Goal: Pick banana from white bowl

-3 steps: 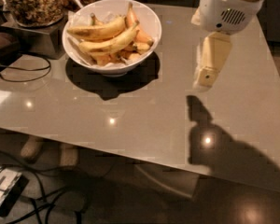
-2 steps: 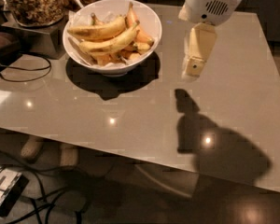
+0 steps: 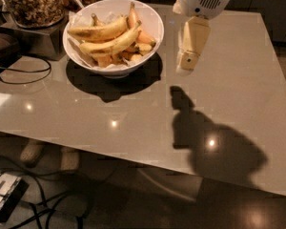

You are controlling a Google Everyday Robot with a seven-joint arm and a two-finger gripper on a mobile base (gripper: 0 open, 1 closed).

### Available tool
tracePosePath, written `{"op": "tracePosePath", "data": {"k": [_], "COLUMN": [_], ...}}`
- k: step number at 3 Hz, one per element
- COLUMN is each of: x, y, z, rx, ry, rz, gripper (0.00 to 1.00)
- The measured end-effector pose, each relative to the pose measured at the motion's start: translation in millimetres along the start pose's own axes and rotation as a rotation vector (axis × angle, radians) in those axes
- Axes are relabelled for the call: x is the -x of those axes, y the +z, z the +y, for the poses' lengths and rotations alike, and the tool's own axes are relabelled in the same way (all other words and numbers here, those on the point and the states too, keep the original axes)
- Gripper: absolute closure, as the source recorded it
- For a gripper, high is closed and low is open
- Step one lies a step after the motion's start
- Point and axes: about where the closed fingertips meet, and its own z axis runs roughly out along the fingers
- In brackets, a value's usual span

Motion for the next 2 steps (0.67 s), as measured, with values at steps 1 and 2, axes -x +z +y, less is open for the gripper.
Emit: {"op": "tracePosePath", "data": {"k": [1,2], "x": [21,52], "y": [4,7], "z": [-11,-24], "rx": [0.011,0.017], "ry": [-0.019,-0.071], "rz": [-0.041,-0.067], "gripper": [0.0,0.0]}}
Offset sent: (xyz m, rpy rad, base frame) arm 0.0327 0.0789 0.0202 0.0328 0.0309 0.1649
